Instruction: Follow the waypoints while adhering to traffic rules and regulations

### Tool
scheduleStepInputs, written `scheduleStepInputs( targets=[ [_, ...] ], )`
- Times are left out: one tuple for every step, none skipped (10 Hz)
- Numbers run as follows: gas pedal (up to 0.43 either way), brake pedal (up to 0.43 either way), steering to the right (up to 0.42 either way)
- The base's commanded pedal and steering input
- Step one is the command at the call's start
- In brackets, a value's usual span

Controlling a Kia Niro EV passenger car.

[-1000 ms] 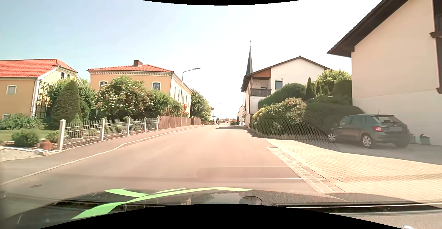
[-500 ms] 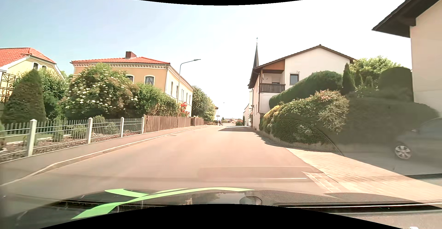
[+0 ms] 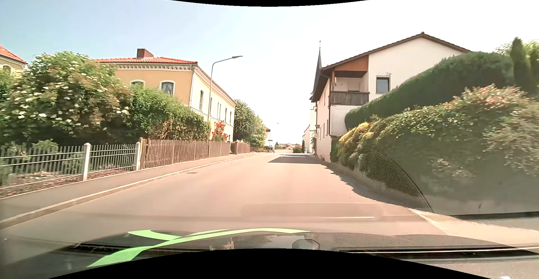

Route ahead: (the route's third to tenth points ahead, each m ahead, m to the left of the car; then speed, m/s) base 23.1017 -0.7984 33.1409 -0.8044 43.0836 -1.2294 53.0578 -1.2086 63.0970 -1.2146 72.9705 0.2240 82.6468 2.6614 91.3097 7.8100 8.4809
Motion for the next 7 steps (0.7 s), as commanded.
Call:
scheduleStepInputs(
  targets=[
    [0.157,0.0,-0.018],
    [0.157,0.0,-0.014],
    [0.157,0.0,-0.011],
    [0.157,0.0,-0.011],
    [0.157,0.0,-0.007],
    [0.157,0.0,0.005],
    [0.169,0.0,0.011]
  ],
)
